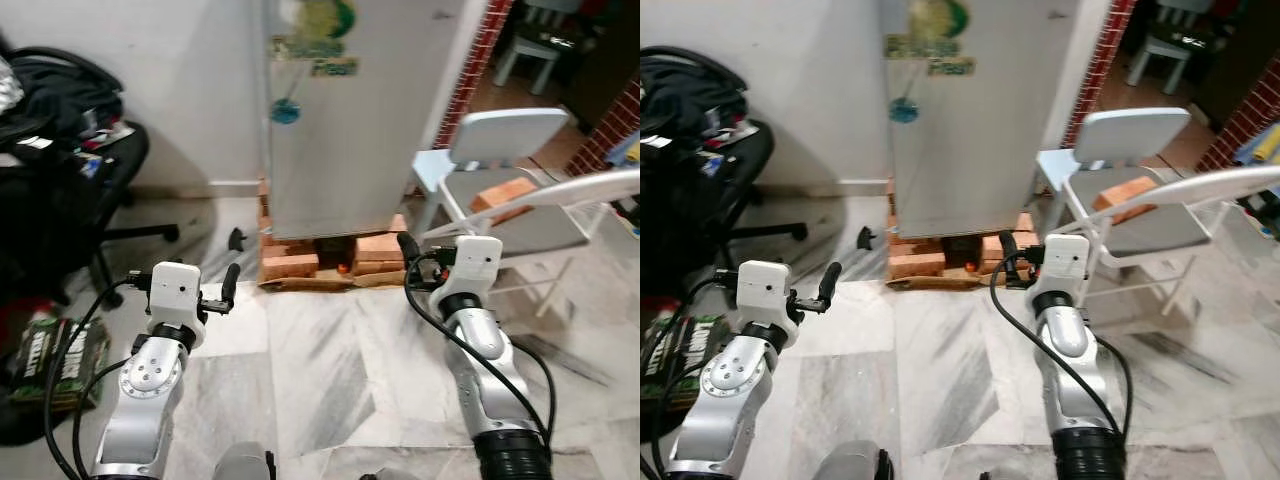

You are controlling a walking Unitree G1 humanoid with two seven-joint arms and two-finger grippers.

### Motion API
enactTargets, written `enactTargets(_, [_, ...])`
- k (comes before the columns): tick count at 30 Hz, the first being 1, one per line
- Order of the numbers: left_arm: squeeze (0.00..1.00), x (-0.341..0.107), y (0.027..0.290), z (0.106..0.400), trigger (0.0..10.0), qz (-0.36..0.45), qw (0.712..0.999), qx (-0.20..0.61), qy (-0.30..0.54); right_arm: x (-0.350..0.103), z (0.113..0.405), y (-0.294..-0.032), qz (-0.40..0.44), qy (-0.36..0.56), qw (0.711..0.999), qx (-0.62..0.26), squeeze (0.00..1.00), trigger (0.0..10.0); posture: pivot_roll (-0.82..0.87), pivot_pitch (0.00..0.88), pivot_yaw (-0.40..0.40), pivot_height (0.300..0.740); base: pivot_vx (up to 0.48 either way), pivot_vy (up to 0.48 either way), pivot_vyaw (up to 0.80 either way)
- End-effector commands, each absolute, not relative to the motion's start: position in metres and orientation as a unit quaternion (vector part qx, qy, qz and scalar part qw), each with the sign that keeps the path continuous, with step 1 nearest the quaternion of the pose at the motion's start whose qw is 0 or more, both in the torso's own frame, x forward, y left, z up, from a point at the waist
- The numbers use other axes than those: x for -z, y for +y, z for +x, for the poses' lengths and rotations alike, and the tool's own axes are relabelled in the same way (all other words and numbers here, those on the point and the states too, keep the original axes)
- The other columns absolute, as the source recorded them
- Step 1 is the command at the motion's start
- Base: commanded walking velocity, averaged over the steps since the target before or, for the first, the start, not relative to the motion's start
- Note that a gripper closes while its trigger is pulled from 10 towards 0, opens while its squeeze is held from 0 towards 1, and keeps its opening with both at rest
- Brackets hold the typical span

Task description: Restocking fridge

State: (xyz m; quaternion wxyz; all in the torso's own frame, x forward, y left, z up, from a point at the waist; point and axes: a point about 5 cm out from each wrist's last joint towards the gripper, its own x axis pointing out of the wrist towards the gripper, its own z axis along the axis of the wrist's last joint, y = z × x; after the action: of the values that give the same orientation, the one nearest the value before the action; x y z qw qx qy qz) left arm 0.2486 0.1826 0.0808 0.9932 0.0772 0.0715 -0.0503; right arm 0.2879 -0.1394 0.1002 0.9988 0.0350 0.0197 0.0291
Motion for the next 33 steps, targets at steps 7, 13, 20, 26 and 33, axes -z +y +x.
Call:
enactTargets(7, [0.0,-0.081,0.172,0.251,10.0,0.067,0.992,0.074,0.073,-0.098,0.287,-0.151,0.034,0.027,0.999,-0.008,0.0,10.0,0.11,0.0,-0.038,0.74,0.0,0.464,0.0])
enactTargets(13, [0.0,-0.08,0.168,0.247,10.0,0.077,0.99,0.089,0.071,-0.097,0.288,-0.151,0.03,0.029,0.999,-0.007,0.0,10.0,0.1,0.0,-0.038,0.74,0.048,0.426,-0.67])
enactTargets(20, [0.0,-0.086,0.167,0.253,10.0,0.081,0.99,0.096,0.064,-0.1,0.296,-0.145,0.03,0.02,0.999,-0.013,0.0,10.0,0.12,0.0,-0.027,0.74,0.292,0.382,-0.8])
enactTargets(26, [0.0,-0.085,0.169,0.247,10.0,0.09,0.988,0.105,0.062,-0.099,0.294,-0.139,0.026,0.025,0.999,-0.03,0.0,10.0,0.13,0.0,-0.047,0.74,0.304,0.371,-0.37])
enactTargets(33, [0.0,-0.073,0.173,0.241,10.0,0.082,0.991,0.067,0.086,-0.097,0.295,-0.148,0.018,0.03,0.999,-0.021,0.0,10.0,0.13,0.0,-0.069,0.74,0.309,0.365,0.0])
